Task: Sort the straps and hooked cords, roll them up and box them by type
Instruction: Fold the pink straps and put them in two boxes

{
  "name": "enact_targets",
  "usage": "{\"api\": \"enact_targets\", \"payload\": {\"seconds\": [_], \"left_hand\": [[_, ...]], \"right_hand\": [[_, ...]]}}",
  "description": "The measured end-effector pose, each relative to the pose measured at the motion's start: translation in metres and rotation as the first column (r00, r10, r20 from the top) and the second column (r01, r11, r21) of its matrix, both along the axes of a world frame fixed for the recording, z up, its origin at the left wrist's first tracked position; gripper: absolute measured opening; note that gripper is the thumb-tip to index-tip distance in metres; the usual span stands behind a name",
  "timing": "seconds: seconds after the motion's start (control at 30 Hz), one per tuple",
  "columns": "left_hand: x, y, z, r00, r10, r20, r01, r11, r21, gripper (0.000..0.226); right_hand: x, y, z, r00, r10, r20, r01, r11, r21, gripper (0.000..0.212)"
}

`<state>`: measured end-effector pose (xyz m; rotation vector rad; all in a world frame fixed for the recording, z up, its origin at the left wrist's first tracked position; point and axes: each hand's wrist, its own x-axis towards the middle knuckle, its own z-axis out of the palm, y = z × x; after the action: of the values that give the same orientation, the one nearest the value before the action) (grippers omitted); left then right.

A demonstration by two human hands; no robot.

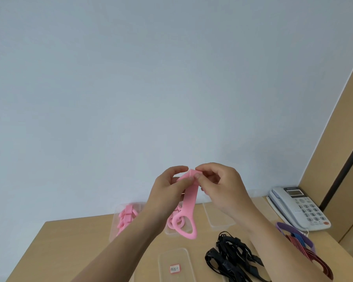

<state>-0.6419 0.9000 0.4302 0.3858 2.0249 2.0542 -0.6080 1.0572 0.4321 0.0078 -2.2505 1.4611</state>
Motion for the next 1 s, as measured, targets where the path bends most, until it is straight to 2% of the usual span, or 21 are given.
{"api": "enact_targets", "payload": {"seconds": [0.2, 0.43, 0.63, 0.8, 1.0], "left_hand": [[0.003, 0.004, 0.000, 0.997, 0.022, 0.074, -0.022, 1.000, -0.002, 0.037], [0.004, 0.002, -0.001, 0.995, 0.040, 0.093, -0.040, 0.999, -0.009, 0.033], [0.005, -0.002, -0.001, 0.991, 0.034, 0.131, -0.038, 0.999, 0.025, 0.027], [0.006, -0.006, 0.003, 0.987, 0.004, 0.161, -0.016, 0.997, 0.073, 0.031], [0.006, -0.006, 0.007, 0.988, -0.020, 0.154, 0.000, 0.992, 0.126, 0.027]], "right_hand": [[0.003, 0.000, -0.003, 0.996, -0.047, -0.070, 0.046, 0.999, -0.017, 0.012], [0.004, -0.002, -0.009, 0.981, -0.077, -0.175, 0.092, 0.993, 0.079, 0.028], [0.001, -0.004, -0.014, 0.952, -0.062, -0.301, 0.120, 0.977, 0.177, 0.024], [-0.001, -0.007, -0.018, 0.910, -0.023, -0.415, 0.140, 0.957, 0.254, 0.024], [-0.004, -0.006, -0.022, 0.888, -0.028, -0.458, 0.173, 0.945, 0.278, 0.028]]}}
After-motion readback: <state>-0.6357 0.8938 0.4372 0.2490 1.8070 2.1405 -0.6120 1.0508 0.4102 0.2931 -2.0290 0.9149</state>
